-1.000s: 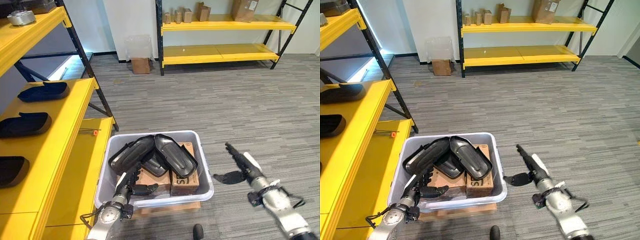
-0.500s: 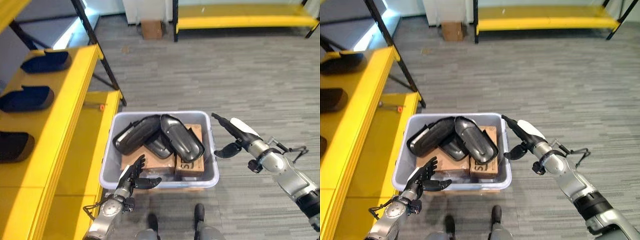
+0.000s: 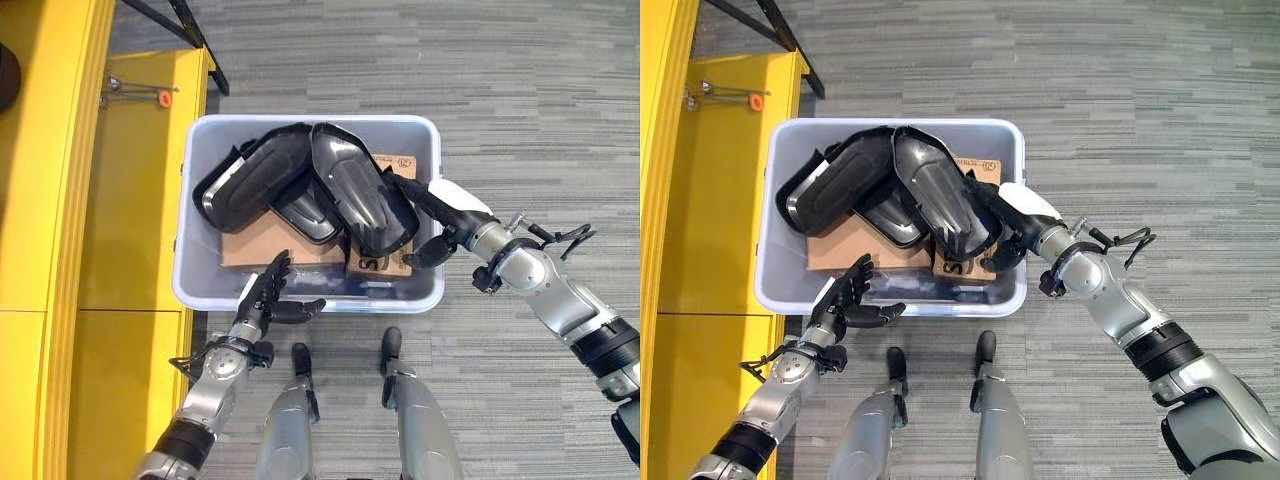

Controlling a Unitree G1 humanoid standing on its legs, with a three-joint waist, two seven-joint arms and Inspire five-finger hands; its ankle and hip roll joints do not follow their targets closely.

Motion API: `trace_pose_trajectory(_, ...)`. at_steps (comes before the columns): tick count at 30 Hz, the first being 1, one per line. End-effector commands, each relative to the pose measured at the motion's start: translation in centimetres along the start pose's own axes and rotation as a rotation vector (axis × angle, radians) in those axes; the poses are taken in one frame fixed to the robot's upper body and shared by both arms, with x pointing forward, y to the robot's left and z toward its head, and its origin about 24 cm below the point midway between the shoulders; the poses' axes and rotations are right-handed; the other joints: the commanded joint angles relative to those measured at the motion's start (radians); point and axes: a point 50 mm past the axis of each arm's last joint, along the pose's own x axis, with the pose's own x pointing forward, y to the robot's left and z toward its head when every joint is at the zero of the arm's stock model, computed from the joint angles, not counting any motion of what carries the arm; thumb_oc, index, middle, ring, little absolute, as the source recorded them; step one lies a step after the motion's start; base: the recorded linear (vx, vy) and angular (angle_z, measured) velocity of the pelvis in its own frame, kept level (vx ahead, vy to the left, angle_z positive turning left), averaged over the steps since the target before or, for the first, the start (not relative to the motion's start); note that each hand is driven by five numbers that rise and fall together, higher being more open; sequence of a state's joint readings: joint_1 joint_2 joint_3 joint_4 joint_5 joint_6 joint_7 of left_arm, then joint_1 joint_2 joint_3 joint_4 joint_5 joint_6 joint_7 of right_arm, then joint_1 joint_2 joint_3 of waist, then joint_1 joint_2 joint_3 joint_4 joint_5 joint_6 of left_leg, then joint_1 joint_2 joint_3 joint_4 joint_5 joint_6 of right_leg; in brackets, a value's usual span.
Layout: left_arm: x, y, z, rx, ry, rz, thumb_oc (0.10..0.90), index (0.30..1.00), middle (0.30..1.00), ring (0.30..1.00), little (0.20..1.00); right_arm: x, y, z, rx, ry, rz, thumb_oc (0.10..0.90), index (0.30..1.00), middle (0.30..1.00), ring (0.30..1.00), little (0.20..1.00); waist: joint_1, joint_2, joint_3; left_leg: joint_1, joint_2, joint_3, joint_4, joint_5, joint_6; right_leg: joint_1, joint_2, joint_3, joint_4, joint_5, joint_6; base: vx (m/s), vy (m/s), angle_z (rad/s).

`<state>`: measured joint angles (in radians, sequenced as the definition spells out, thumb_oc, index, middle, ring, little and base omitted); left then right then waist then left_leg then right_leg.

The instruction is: Move parts from the plastic box to the shelf.

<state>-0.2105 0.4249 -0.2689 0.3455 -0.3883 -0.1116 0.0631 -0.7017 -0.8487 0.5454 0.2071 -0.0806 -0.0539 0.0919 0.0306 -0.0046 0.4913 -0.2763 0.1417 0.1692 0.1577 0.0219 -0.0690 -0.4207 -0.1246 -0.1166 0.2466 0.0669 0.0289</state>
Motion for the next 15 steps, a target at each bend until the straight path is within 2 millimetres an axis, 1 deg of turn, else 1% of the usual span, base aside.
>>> trace_pose_trajectory(1,-0.83,0.54,1.61,0.008,-0.118,0.012,0.9,1.0,1.0,1.0,1.0,0.67,-2.77,3.05,-0.101,-0.138,-0.118,0.9,1.0,1.0,1.0,1.0,0.002,-0.013,-0.094,-0.046,0.097,-0.065,0.073,-0.006,-0.049,0.076,-0.08,0.051,0.119,-0.186,0.101,-0.02,-0.013,0.03)
trace_pose_trajectory(3,-0.71,0.5,1.85,0.006,-0.127,0.016,0.9,1.0,1.0,1.0,1.0,0.69,-2.32,3.27,-0.099,-0.148,-0.109,0.9,1.0,1.0,1.0,1.0,0.004,-0.017,-0.083,-0.05,0.096,-0.067,0.076,-0.009,-0.047,0.071,-0.077,0.05,0.123,-0.187,0.098,0.0,0.0,0.0)
trace_pose_trajectory(8,-0.75,0.54,1.95,0.012,-0.131,0.016,0.9,1.0,1.0,1.0,1.0,0.41,-2.15,3.21,-0.129,-0.145,-0.099,0.9,1.0,1.0,1.0,1.0,0.005,-0.02,-0.072,-0.058,0.097,-0.071,0.083,-0.012,-0.045,0.065,-0.076,0.048,0.131,-0.189,0.097,0.0,0.0,0.0)
trace_pose_trajectory(15,-0.7,0.41,2.26,0.024,-0.141,0.005,0.9,1.0,1.0,1.0,1.0,0.47,-2.78,3.26,-0.155,-0.14,-0.104,0.9,1.0,1.0,1.0,1.0,0.01,-0.031,-0.057,-0.075,0.094,-0.08,0.083,-0.007,-0.043,0.06,-0.074,0.038,0.128,-0.187,0.096,0.0,-0.004,0.04)
